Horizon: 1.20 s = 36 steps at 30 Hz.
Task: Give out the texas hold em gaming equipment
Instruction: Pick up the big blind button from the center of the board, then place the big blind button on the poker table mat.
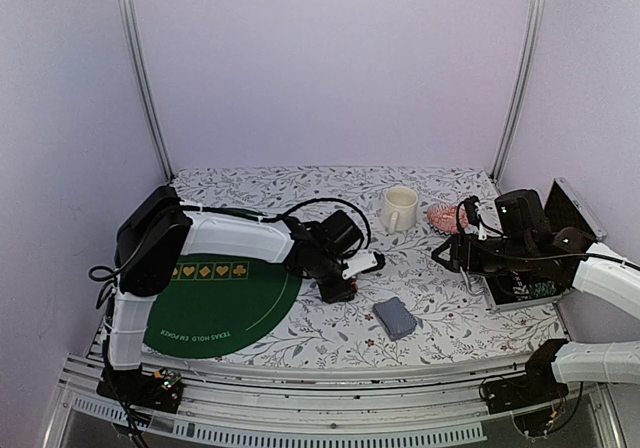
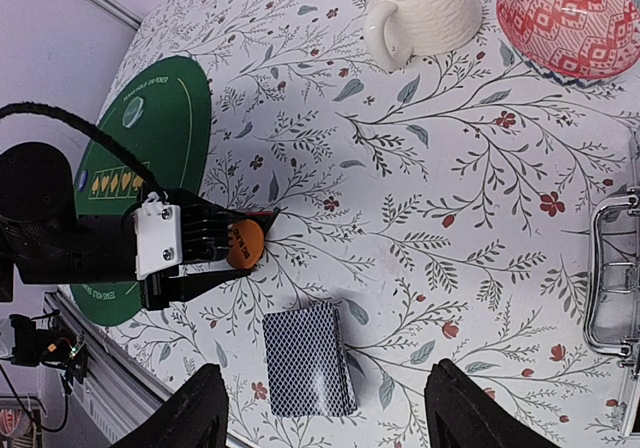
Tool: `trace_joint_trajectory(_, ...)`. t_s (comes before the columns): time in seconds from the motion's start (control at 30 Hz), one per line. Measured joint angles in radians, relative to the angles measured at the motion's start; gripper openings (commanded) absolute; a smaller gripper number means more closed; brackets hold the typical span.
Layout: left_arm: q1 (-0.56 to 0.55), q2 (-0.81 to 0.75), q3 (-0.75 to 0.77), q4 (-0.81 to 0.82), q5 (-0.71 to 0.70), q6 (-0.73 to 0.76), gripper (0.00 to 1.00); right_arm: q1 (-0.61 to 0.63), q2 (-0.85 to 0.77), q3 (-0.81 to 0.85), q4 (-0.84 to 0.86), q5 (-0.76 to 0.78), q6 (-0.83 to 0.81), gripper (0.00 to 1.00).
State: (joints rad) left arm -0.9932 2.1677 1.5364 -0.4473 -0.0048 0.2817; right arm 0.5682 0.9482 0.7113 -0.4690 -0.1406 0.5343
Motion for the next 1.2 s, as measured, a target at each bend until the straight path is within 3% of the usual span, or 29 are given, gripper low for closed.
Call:
trace_joint_trajectory(0.37, 0.009, -0.014, -0.005, -0.017, 0.053, -0.016, 0.22, 0.0, -0.008, -0.003, -0.002, 0.007, 0.0, 0.7)
trace_joint_trajectory(0.67, 0.016, -0.054, -0.034, -0.033, 0.091, -0.035, 0.18, 0.0, -0.017, -0.004, -0.002, 0.01, 0.0, 0.7)
trace_joint_trajectory(0.9, 0.04, -0.13, -0.102, -0.029, 0.107, -0.07, 0.19, 0.0, -0.024, -0.004, -0.002, 0.02, 0.0, 0.7)
trace_joint_trajectory(1.1, 0.079, -0.212, -0.167, -0.027, 0.126, -0.079, 0.29, 0.0, -0.024, -0.004, -0.003, 0.027, -0.003, 0.7)
trace_joint_trajectory(1.2, 0.096, -0.238, -0.196, -0.023, 0.132, -0.088, 0.41, 0.0, -0.024, -0.004, -0.003, 0.028, -0.006, 0.7)
